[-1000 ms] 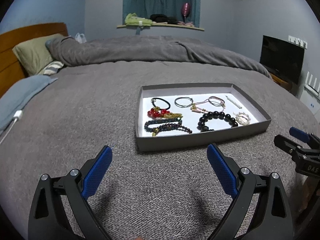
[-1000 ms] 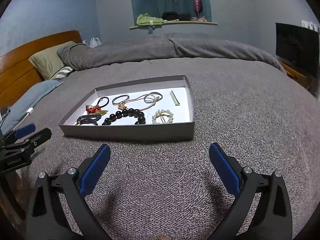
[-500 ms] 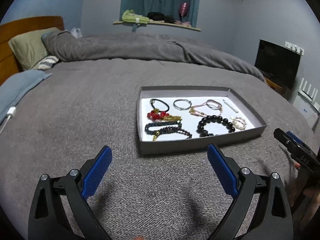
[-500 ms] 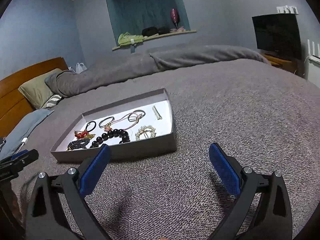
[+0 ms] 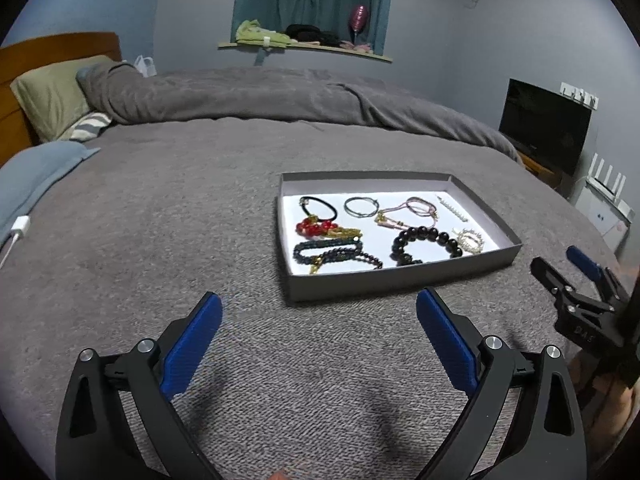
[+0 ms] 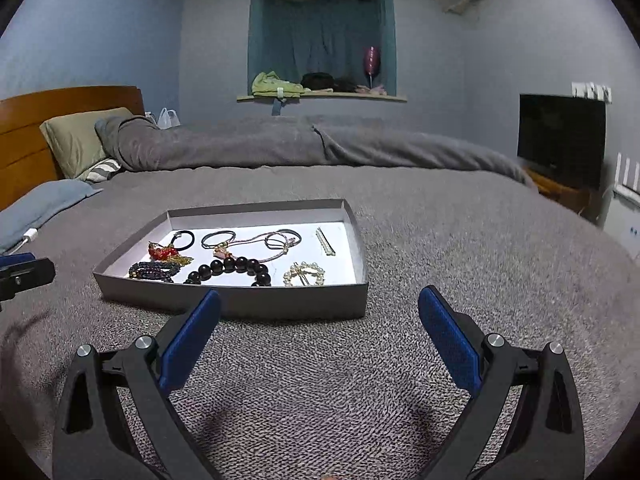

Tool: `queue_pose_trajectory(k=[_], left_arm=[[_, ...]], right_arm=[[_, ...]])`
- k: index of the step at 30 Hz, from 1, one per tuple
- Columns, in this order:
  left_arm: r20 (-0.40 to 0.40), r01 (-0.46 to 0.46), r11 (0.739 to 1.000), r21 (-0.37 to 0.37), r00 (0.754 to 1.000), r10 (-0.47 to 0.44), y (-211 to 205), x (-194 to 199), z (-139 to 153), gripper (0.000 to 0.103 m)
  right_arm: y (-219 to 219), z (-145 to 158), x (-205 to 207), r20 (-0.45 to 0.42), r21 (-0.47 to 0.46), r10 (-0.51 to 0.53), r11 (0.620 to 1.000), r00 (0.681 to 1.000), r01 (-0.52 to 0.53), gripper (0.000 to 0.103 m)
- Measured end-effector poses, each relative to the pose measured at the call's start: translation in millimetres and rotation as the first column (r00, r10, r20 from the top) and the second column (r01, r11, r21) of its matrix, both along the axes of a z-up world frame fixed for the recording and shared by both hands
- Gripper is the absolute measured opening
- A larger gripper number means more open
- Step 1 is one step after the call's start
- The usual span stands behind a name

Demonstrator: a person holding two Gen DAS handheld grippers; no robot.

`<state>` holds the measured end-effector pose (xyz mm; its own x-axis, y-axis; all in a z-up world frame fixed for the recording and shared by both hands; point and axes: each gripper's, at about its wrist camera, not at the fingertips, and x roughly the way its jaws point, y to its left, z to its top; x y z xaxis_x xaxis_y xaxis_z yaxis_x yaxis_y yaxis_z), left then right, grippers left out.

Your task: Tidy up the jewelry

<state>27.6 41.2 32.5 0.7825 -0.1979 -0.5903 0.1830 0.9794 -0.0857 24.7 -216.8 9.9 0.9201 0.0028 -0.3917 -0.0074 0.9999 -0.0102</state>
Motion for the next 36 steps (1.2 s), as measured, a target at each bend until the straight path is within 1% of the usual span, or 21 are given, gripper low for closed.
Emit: queue_pose_trajectory(k=[2,5,8,9,10,11,12,13,14,15,16,18,19,20,21,23,25,28,29,34,36], left_arm=[[0.009,-0.020,1.000,0.020,1.000,0.020,1.4,2.6,-1.1,0.097],[0.037,-0.089,0.995,0.041,0.995,0.088,12.3,9.3,-1.8,0.097],[0.071,-0.237,0.970,0.054,0.970,0.233,42.0,24.2,-2.4,0.097],[0.079,-0.291,0.954,0.066,0.955,0.286,53.3,29.2,-3.8,0.097],[0.083,-0.368,0.926,0.086,0.929,0.362,71.7,36.1,-7.1,0.097],[0.076,-0.412,0.906,0.096,0.911,0.406,84.8,40.7,-9.9,0.097],[0.057,-0.462,0.881,0.105,0.887,0.459,100.6,46.4,-14.8,0.098],[0.021,-0.517,0.848,0.116,0.855,0.518,120.3,53.8,-22.7,0.098],[-0.011,-0.539,0.833,0.123,0.839,0.544,132.0,59.3,-28.6,0.098],[-0.058,-0.557,0.823,0.117,0.823,0.565,146.1,66.2,-35.9,0.098],[-0.115,-0.567,0.818,0.096,0.810,0.575,159.2,73.8,-42.9,0.098],[-0.201,-0.591,0.805,0.054,0.783,0.589,177.7,85.2,-51.9,0.098],[-0.243,-0.627,0.775,0.082,0.741,0.626,184.8,92.7,-57.6,0.098],[-0.266,-0.640,0.759,0.118,0.716,0.645,185.6,99.6,-62.8,0.098],[-0.288,-0.634,0.758,0.151,0.705,0.648,184.2,106.1,-69.3,0.098],[-0.311,-0.611,0.756,0.235,0.690,0.654,176.6,115.6,-77.7,0.098],[-0.317,-0.596,0.752,0.283,0.681,0.660,173.1,120.2,-78.8,0.098],[-0.292,-0.600,0.746,0.288,0.687,0.665,169.0,117.4,-79.1,0.098],[-0.303,-0.601,0.749,0.278,0.685,0.662,170.9,118.9,-79.8,0.098],[-0.311,-0.604,0.752,0.265,0.685,0.659,177.0,116.4,-79.7,0.098],[-0.310,-0.604,0.752,0.266,0.685,0.660,177.0,112.5,-79.3,0.098]], right_arm=[[-0.4,0.3,-0.4,0.000,0.002,0.003,1.000,1.000,-0.003,0.098],[-2.5,-0.8,0.3,-0.006,0.015,0.001,1.000,1.000,-0.001,0.098],[-5.7,0.0,4.4,-0.027,0.031,-0.004,1.000,1.000,0.005,0.097],[-8.7,1.1,8.1,-0.044,0.050,0.003,0.999,0.999,-0.001,0.097],[-16.4,3.4,12.5,-0.047,0.095,0.016,0.995,0.999,-0.011,0.097],[-23.0,5.3,16.2,-0.040,0.117,0.007,0.993,0.999,-0.002,0.097],[-31.4,8.0,22.0,-0.039,0.121,-0.028,0.992,0.999,0.033,0.097],[-42.2,10.8,31.1,-0.055,0.100,-0.094,0.990,0.994,0.099,0.097],[-57.1,11.7,44.4,-0.099,0.074,-0.171,0.981,0.980,0.179,0.097],[-68.2,10.5,53.1,-0.132,0.070,-0.203,0.974,0.970,0.214,0.097],[-88.6,6.6,67.1,-0.190,0.081,-0.237,0.963,0.953,0.256,0.097],[-116.8,0.0,81.3,-0.265,0.100,-0.289,0.941,0.920,0.324,0.097],[-132.6,-4.2,84.4,-0.289,0.108,-0.321,0.925,0.902,0.364,0.097],[-139.2,-8.1,84.5,-0.299,0.108,-0.328,0.921,0.896,0.373,0.097],[-143.6,-12.9,84.0,-0.309,0.102,-0.327,0.922,0.893,0.374,0.097],[-147.5,-25.9,86.2,-0.361,0.094,-0.298,0.931,0.884,0.352,0.098],[-151.0,-32.1,85.7,-0.392,0.108,-0.271,0.936,0.879,0.336,0.098],[-153.9,-31.5,79.4,-0.380,0.148,-0.246,0.936,0.892,0.321,0.098],[-153.8,-32.7,79.1,-0.381,0.148,-0.247,0.935,0.891,0.322,0.098],[-143.0,-39.0,84.8,-0.402,0.066,-0.283,0.940,0.870,0.336,0.099],[-140.1,-39.8,86.5,-0.405,0.065,-0.282,0.940,0.870,0.335,0.099]])
